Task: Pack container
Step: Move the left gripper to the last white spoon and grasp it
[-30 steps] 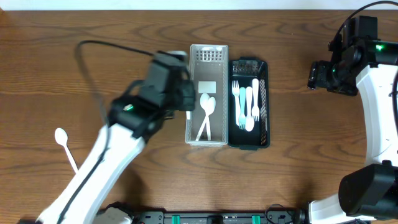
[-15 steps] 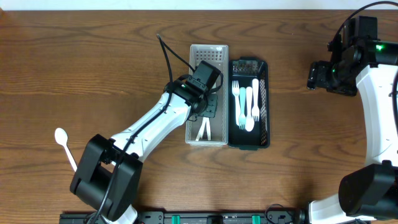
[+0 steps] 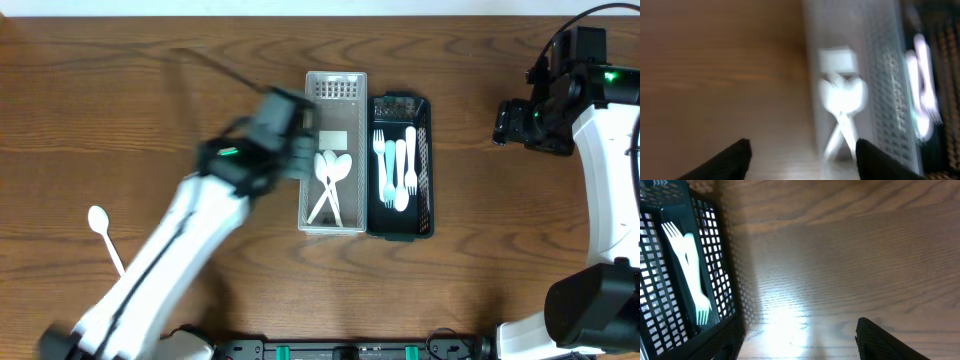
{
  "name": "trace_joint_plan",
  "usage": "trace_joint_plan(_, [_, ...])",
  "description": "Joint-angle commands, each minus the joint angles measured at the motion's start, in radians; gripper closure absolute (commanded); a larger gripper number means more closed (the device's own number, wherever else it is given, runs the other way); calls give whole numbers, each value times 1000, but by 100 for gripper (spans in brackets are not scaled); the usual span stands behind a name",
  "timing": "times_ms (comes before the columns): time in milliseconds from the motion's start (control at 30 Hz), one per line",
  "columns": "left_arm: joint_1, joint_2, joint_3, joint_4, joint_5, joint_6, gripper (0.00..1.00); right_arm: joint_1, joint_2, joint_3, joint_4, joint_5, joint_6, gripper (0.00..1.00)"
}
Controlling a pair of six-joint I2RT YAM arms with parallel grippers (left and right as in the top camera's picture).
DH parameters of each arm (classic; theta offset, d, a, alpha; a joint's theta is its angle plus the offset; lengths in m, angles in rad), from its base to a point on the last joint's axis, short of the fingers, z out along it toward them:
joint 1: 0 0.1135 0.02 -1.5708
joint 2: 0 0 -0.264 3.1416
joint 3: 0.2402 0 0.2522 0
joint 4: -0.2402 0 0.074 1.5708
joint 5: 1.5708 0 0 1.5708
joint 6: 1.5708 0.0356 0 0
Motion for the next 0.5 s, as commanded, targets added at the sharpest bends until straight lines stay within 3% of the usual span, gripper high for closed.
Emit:
trace_joint_plan(0, [152,-101,16,-69,-80,-13,22,-3,-3,-5,-1,-3,-10,25])
trace_joint_plan(167, [485,-165,16,-193,-79,-12,7,-3,-3,-5,-1,-3,-10,25])
trace_joint_plan(333, [764,-129,-26,-207,-15,-13,4,-3,-3,-5,-1,-3,-10,25])
trace_joint_plan(467, [911,-54,-81,-182,43,-49,3,-3,-3,-5,-2,-3,-10,25])
